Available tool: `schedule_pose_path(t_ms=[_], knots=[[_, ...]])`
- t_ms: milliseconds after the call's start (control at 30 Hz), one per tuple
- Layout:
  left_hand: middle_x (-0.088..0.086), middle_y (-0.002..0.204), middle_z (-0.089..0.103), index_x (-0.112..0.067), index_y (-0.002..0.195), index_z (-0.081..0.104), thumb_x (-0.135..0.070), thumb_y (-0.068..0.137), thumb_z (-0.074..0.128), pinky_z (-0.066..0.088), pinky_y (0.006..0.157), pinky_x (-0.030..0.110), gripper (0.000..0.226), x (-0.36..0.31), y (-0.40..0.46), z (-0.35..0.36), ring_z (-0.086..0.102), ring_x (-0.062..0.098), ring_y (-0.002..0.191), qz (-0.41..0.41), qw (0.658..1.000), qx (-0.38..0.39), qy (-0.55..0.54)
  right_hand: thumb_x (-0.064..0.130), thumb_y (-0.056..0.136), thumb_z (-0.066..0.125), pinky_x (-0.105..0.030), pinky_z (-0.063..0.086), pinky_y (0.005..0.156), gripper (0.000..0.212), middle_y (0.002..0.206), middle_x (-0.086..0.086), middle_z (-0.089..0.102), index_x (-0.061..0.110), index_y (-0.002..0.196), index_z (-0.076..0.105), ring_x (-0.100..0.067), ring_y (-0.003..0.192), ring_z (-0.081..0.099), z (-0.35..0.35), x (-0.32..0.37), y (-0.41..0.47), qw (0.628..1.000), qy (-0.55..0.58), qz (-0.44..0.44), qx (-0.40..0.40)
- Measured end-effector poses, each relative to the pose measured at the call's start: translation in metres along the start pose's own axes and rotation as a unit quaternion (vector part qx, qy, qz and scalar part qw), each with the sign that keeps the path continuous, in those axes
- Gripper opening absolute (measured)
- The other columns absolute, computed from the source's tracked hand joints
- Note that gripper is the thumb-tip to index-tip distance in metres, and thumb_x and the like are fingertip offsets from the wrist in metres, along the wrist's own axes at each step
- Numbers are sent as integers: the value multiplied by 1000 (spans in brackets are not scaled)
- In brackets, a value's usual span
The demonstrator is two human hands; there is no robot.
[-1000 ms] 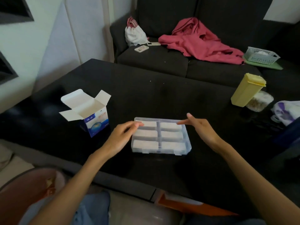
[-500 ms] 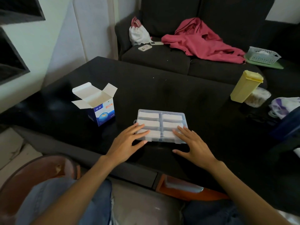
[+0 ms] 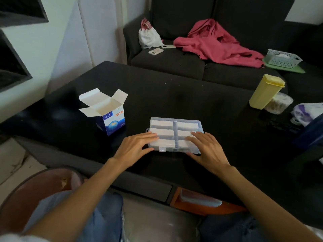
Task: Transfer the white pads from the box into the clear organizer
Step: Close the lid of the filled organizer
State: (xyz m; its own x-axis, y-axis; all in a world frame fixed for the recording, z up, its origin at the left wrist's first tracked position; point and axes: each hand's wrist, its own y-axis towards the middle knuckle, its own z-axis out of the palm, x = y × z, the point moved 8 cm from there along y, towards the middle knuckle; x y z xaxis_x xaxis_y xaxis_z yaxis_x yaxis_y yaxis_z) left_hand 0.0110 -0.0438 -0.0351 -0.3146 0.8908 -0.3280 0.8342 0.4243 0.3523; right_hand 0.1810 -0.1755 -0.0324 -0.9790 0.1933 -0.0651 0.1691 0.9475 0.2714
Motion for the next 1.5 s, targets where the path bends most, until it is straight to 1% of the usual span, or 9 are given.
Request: schedule_pose_path(t_ms=[133, 467, 567, 667, 800, 900, 1067, 1300, 1500], knots=[[-5, 138, 49, -20, 132, 52, -20, 85, 68, 36, 106, 27, 49, 1, -9, 9, 37, 2, 129, 29, 998, -46, -25, 33, 79, 72, -41, 47, 92, 57, 129, -10, 58, 16, 130, 53, -27, 116, 58, 8, -1, -5, 999, -11, -21, -25], [-3, 137, 51, -18, 131, 51, -16, 87, 65, 39, 105, 29, 47, 0, -15, 15, 43, 7, 129, 53, 995, -80, -9, 28, 78, 73, -38, 47, 91, 69, 138, -9, 49, 17, 139, 43, -26, 125, 50, 17, -5, -12, 998, -16, -54, -20], [4, 131, 58, -15, 128, 57, -14, 81, 72, 56, 85, 36, 49, -7, -13, 16, 55, 15, 120, 82, 991, -71, 74, 24, 79, 72, -41, 47, 93, 72, 142, -8, 44, 21, 141, 36, -25, 129, 45, 20, -7, -14, 999, 11, -33, -6], [8, 124, 59, -23, 133, 53, -21, 75, 78, 58, 65, 29, 63, -15, -8, 21, 63, 22, 105, 72, 980, -35, 184, 32, 88, 60, -41, 42, 103, 70, 151, 0, 30, 31, 145, 20, -18, 138, 29, 19, -7, -14, 999, 29, -14, 25], [7, 133, 46, -28, 143, 39, -47, 90, 52, 36, 104, 33, 57, -21, -5, 18, 44, 22, 122, 60, 988, -11, 142, 56, 90, 39, -30, 8, 112, 64, 155, 14, 7, 41, 145, 9, -3, 140, -3, 16, -10, -10, 989, 87, 4, 120], [1, 141, 44, -26, 136, 48, -56, 91, 41, 9, 113, 29, 55, -24, 3, 13, 32, 15, 135, 59, 995, -2, 87, 51, 94, 32, -36, 6, 115, 53, 156, 10, 3, 45, 143, 12, -10, 143, -7, 14, -16, -4, 981, 102, -3, 166], [-3, 148, 38, -24, 134, 48, -40, 93, 52, 34, 109, 37, 44, -22, 8, 19, 29, 11, 139, 4, 999, 33, -7, 44, 93, 43, -44, 22, 115, 59, 157, 5, 4, 54, 136, 4, -15, 144, 3, 17, -21, -4, 979, 73, -2, 190], [-9, 151, 31, -34, 144, 33, -47, 93, 48, 32, 109, 30, 55, -20, 13, 23, 24, 6, 140, 34, 994, 71, 70, 44, 92, 46, -44, 28, 113, 61, 157, 4, 9, 50, 141, 10, -16, 144, 8, 14, -20, -3, 984, 62, -5, 166], [-2, 147, 39, -26, 141, 41, -44, 91, 53, 37, 108, 36, 55, -24, 14, 22, 34, 12, 137, 49, 995, 50, 78, 44, 94, 44, -39, 34, 109, 61, 157, 2, 10, 46, 144, 8, -17, 144, 11, 13, -17, -7, 990, 36, -15, 135]])
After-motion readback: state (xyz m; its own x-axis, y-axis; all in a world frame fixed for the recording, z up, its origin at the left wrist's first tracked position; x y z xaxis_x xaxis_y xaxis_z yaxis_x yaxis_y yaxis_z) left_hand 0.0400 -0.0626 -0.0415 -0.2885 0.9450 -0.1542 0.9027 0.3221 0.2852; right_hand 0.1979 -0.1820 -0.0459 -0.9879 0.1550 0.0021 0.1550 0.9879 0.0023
